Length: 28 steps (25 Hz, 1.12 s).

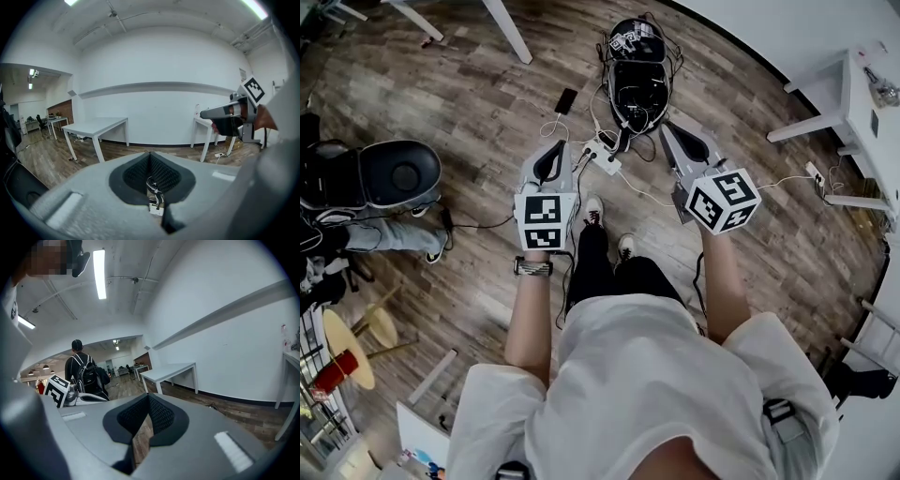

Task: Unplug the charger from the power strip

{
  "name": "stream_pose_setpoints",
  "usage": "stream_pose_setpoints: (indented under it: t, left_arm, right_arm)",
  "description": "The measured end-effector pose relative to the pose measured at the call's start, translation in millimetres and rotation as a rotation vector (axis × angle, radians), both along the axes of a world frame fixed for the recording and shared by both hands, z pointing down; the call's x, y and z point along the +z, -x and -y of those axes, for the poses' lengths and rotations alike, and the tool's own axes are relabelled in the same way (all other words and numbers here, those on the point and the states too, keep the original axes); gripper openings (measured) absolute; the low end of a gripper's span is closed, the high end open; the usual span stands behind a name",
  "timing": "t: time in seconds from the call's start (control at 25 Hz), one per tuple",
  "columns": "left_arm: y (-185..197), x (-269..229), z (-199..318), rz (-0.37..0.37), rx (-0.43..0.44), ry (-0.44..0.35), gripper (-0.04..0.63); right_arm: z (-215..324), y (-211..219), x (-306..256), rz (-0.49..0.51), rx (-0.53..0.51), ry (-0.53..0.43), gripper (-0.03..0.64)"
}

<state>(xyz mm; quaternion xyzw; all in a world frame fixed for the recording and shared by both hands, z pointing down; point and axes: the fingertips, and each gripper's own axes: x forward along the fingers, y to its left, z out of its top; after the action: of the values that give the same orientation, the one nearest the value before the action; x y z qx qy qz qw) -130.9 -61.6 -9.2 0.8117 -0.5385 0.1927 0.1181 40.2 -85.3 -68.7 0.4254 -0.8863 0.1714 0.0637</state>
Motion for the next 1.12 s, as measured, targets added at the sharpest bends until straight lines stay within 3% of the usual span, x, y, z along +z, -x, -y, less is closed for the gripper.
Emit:
stream_pose_setpoints:
  t: [0.32,1.12]
  left_arm:
    - [7.7,60.3,31.9,-0.017,0.008,0.058,0.003]
    - [11.7,240.3,96.1,-0.019,0.035,0.187,0.005]
  right_arm:
    - [32.1,5.6,68.7,-0.012,0.021,0.097,0.002]
    - [83.5,-7.1,247.4,-0.065,0.067,0.207,0.002]
